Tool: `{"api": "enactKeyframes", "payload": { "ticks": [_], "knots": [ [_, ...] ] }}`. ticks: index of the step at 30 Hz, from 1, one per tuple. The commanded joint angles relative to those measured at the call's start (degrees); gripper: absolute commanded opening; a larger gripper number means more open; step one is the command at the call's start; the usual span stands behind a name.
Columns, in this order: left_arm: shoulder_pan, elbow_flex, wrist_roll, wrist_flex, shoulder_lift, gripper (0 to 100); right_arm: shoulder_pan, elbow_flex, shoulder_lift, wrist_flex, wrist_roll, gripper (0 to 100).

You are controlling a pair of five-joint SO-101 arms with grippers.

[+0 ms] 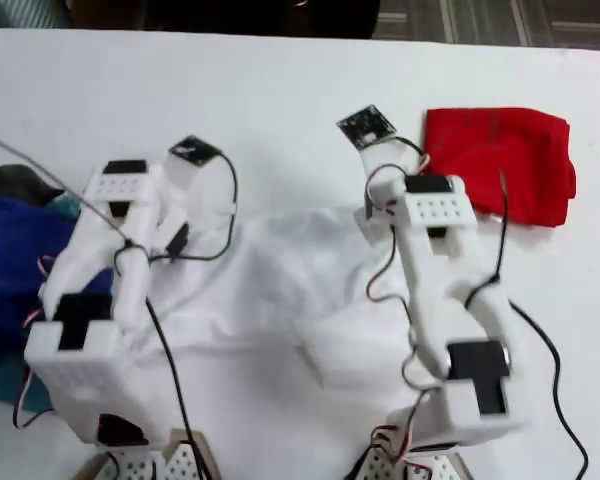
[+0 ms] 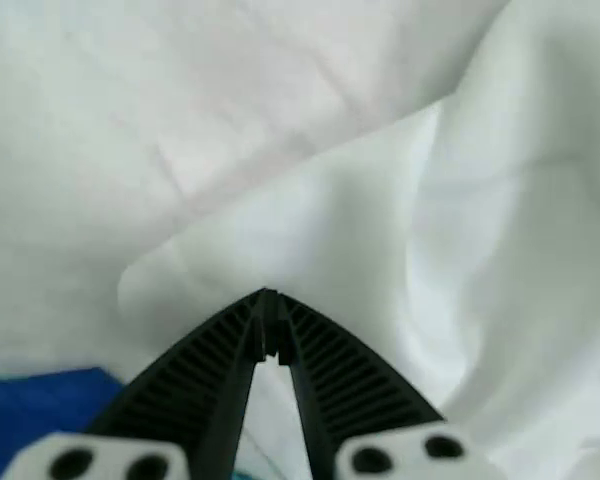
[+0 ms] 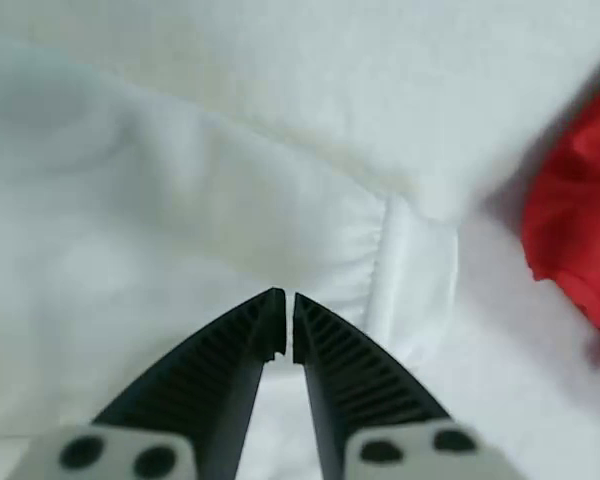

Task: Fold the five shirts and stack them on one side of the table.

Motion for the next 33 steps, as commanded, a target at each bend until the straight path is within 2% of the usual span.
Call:
{"api": "enactKeyframes", "payload": {
  "ticks": [1, 7, 13, 20, 25, 29, 33],
  "knots": [
    [0.0, -3.74, 0.35, -0.97, 2.81, 2, -0.31, -5.89, 7.69, -0.92, -0.44, 1.9],
    [-7.47, -9.45, 0.18, -4.22, 7.65, 2, 3.56, -13.89, 19.56, -0.13, -0.44, 1.9],
    [-12.66, -20.0, -0.18, -0.79, 11.25, 2, 7.6, -22.59, 22.9, 3.82, -0.26, 1.9],
    [-9.85, -33.36, 0.18, 9.32, 15.65, 2, 5.67, -27.43, 22.55, 9.71, -0.35, 1.9],
    [-6.77, -42.42, 0.26, 18.46, 15.56, 2, 3.03, -31.74, 15.96, 14.29, -0.44, 1.9],
    [-5.63, -46.81, 0.26, 25.76, 15.47, 2, 2.42, -32.0, 11.03, 12.09, -0.44, 1.9],
    [-4.66, -47.16, 0.18, 31.38, 15.38, 3, 2.95, -31.91, 14.55, 9.1, -0.44, 1.9]
  ]
}}
